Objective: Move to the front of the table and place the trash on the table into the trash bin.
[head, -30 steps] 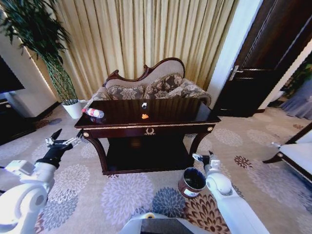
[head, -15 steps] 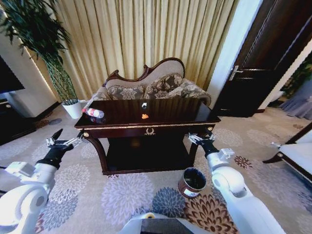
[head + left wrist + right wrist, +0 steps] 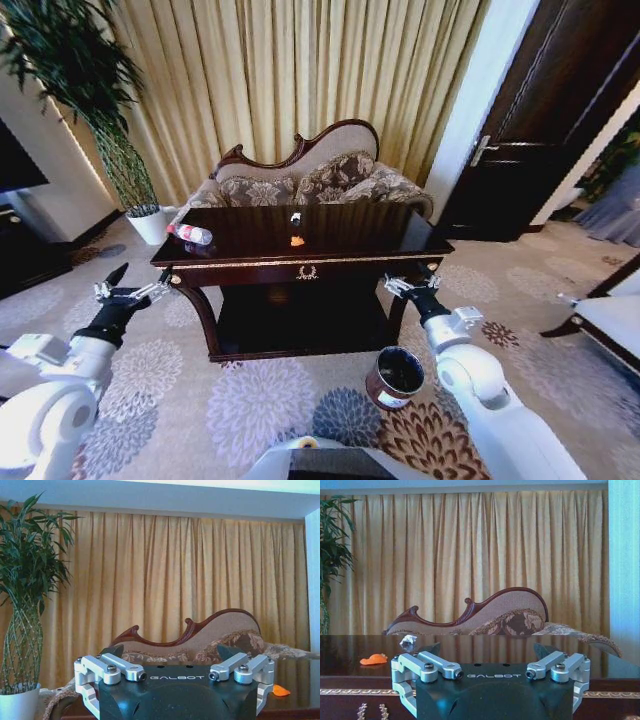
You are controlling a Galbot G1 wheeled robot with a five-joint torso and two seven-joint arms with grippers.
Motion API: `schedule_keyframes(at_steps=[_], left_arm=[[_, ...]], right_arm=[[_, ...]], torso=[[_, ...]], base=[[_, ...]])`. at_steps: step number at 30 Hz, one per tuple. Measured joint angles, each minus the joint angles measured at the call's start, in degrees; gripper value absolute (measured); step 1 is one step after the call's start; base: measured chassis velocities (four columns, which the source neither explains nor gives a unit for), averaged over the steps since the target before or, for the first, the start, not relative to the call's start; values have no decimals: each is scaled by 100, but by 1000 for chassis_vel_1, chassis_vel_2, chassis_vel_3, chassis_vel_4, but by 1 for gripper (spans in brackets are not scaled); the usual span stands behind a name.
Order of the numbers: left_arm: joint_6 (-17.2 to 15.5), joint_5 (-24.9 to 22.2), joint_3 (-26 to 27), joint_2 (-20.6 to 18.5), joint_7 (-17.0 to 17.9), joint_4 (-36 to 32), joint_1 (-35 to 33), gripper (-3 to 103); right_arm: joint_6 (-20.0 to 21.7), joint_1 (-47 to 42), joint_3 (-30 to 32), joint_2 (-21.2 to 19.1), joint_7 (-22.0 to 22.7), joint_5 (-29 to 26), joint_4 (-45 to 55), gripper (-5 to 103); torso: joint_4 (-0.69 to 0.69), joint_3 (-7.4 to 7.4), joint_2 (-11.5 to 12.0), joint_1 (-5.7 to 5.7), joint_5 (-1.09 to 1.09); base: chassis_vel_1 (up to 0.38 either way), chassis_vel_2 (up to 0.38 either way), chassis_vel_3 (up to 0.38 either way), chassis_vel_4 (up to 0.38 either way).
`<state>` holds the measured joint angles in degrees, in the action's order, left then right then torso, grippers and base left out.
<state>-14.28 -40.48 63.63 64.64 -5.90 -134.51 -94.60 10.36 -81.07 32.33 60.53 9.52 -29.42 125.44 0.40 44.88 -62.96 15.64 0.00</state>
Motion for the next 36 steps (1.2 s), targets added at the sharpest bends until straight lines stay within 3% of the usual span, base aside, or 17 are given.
schedule_keyframes(at_steps=[36], left_arm=[[42,-3,8,-3,-12,-65,-44,100]], right_arm=[[73,-353,7,72,-211,182,288,100]], torso=[[1,0,0,1,1]], base=[[-97,96,90,-92]])
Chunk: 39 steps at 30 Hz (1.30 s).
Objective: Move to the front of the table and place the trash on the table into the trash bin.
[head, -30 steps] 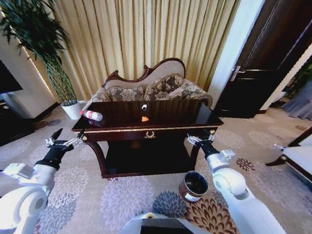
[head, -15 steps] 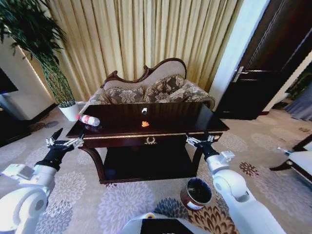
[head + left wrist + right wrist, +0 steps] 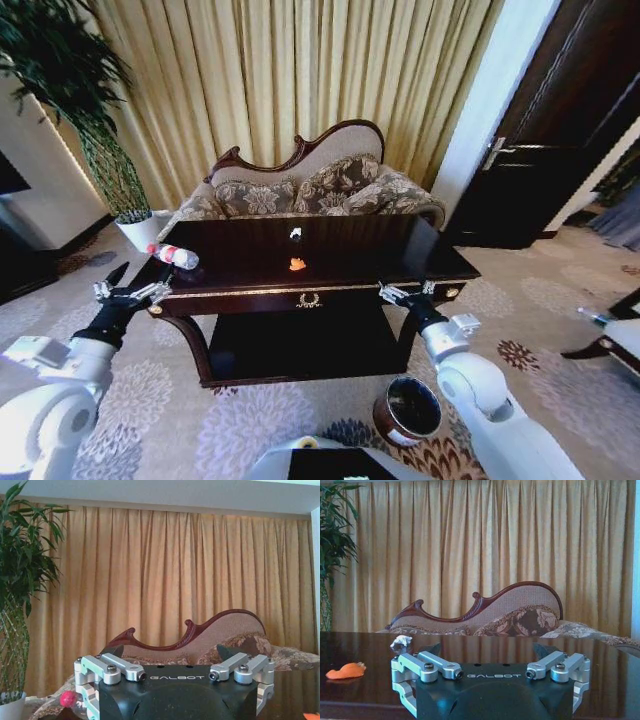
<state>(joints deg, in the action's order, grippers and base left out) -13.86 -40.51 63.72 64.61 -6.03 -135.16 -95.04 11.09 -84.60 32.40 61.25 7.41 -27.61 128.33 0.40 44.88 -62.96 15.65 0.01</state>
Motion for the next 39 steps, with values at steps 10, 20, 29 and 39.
schedule_keyframes(at_steps=[10,20,29,39], left_arm=[[46,-9,-11,-2,-41,64,4,100],[93,-32,7,-2,-55,90,-19,100],[134,-18,35,113,-75,77,-80,100],[149,85,9,273,-96,2,-131,100]], right_arm=[[35,-55,16,-11,4,17,67,100],[33,-67,-29,-10,101,27,43,100],[947,402,-119,-876,799,-1483,570,100],[1138,1918,-617,-2309,707,-2898,-274,100]], torso=[[0,0,0,0,0],[0,1,1,1,-1],[0,-1,-1,-1,-3],[-2,1,0,0,-2]], base=[[-101,97,100,-95],[-83,80,82,-86],[-12,15,8,-10],[0,0,0,0]])
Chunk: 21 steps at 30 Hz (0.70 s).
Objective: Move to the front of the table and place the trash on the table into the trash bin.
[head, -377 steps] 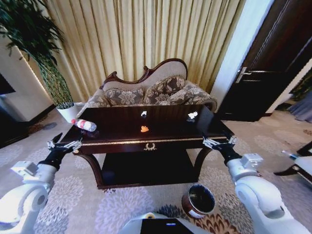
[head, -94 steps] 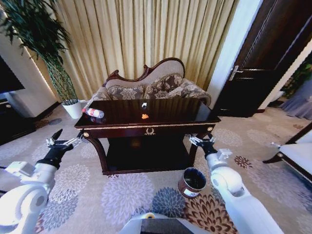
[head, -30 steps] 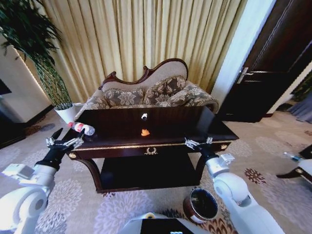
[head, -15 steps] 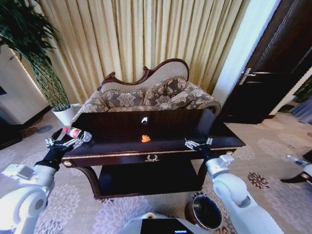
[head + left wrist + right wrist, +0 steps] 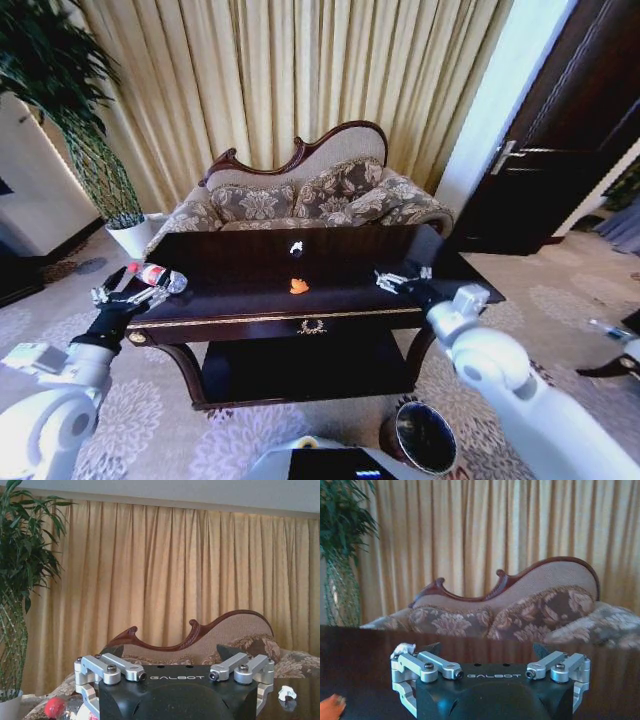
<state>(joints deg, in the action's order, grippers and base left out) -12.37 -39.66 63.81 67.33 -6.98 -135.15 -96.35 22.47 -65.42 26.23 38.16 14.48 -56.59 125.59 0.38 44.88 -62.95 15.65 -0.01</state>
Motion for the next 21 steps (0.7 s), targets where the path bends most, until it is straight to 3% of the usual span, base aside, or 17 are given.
schedule_keyframes(at_steps=[4,7,9,10,12,15,21], left_arm=[[1,3,9,-6,2,48,29,100],[0,-2,119,-10,34,76,3,100],[-1,-4,138,-12,44,76,0,100],[-9,-5,162,-20,68,76,-1,100],[-15,-5,166,-21,81,76,0,100],[-39,26,149,0,118,78,20,100],[-66,78,107,21,140,89,44,100]], right_arm=[[-125,637,-499,-203,-114,-205,-452,100],[-179,1817,-1618,-305,-364,-463,-1005,100],[-177,2067,-1853,-301,-389,-488,-1091,100],[-168,2574,-2316,-249,-419,-520,-1278,100],[-155,2810,-2548,-197,-420,-530,-1371,100],[-34,3650,-3411,167,-345,-593,-1798,100],[101,4468,-4118,644,-283,-614,-2311,100]], torso=[[4,0,0,0,1],[1,0,0,1,1],[0,0,0,1,2],[1,0,0,1,2],[2,0,0,1,3],[1,0,0,1,0],[1,0,0,1,2]], base=[[0,0,0,0],[0,0,0,0],[0,0,0,0],[0,0,0,0],[0,0,0,0],[0,0,0,0],[0,0,0,0]])
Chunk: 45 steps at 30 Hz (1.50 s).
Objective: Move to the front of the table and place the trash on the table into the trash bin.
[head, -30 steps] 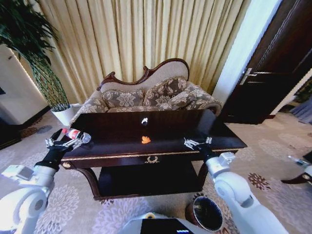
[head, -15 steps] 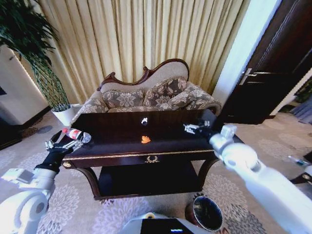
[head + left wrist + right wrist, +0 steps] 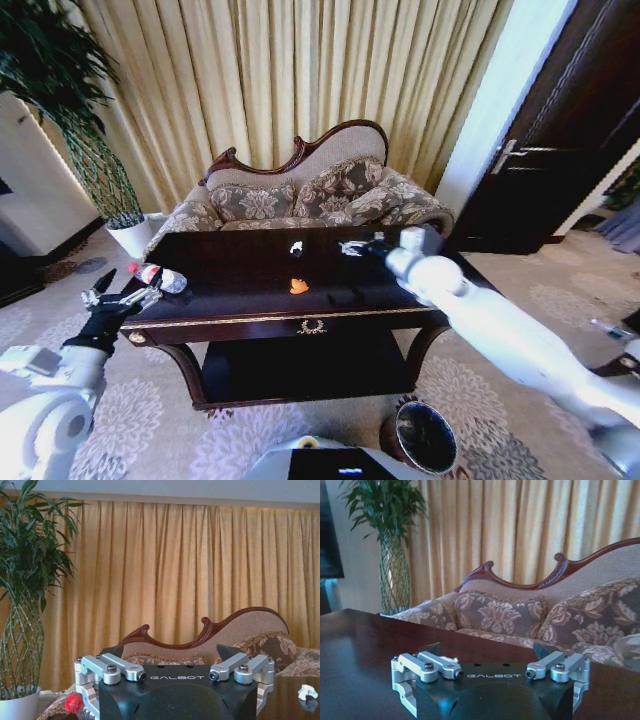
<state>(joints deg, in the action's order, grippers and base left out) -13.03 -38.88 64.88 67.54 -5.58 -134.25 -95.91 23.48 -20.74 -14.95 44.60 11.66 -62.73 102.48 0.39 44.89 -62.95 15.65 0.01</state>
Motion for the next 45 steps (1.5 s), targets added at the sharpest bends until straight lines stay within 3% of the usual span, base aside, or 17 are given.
schedule_keyframes(at_steps=[2,4,5,6,10,11,13,16,18,19,21,32,45], left_arm=[[-18,22,-22,0,12,25,17,100],[-20,29,-27,1,14,33,20,100],[-23,40,-39,7,16,47,23,100],[-23,40,-39,7,16,47,23,100],[-25,59,-55,14,18,89,24,100],[-25,59,-55,14,18,89,24,100],[-25,59,-54,6,18,119,32,100],[-25,59,-54,3,17,130,41,100],[-25,59,-75,1,18,150,62,100],[-25,59,-75,1,18,150,62,100],[-25,59,-86,8,15,159,81,100],[6,14,-4,14,5,166,52,100],[44,-20,16,30,-13,184,48,100]], right_arm=[[106,392,-338,364,99,0,-305,100],[142,483,-424,485,162,8,-394,100],[238,607,-551,769,375,24,-590,100],[238,607,-551,769,375,24,-590,100],[679,737,-697,1458,1308,-209,-911,100],[679,737,-697,1458,1308,-209,-911,100],[1058,822,-707,1744,1785,-470,-998,100],[1165,861,-707,1851,1991,-611,-1033,100],[1437,994,-685,2146,2683,-1132,-1126,100],[1437,994,-685,2146,2683,-1132,-1126,100],[1560,1064,-662,2378,3126,-1411,-1227,100],[1636,1099,-645,3247,3939,-1147,-1924,100],[1648,1079,-754,3387,4141,-985,-2107,100]], torso=[[0,0,0,0,-1],[1,0,0,0,0],[2,0,0,0,2],[2,0,0,0,2],[0,0,0,1,0],[0,0,0,1,0],[1,-1,0,0,1],[1,-1,0,0,0],[2,-1,0,0,0],[2,-1,0,0,0],[2,-1,0,1,0],[1,-1,0,0,0],[2,-1,0,0,-1]], base=[[0,0,0,0],[0,0,0,0],[0,0,0,0],[0,0,0,0],[0,0,0,0],[0,0,0,0],[0,0,0,0],[0,0,0,0],[0,0,0,0],[0,0,0,0],[0,0,0,0],[0,0,0,0],[0,0,0,0]])
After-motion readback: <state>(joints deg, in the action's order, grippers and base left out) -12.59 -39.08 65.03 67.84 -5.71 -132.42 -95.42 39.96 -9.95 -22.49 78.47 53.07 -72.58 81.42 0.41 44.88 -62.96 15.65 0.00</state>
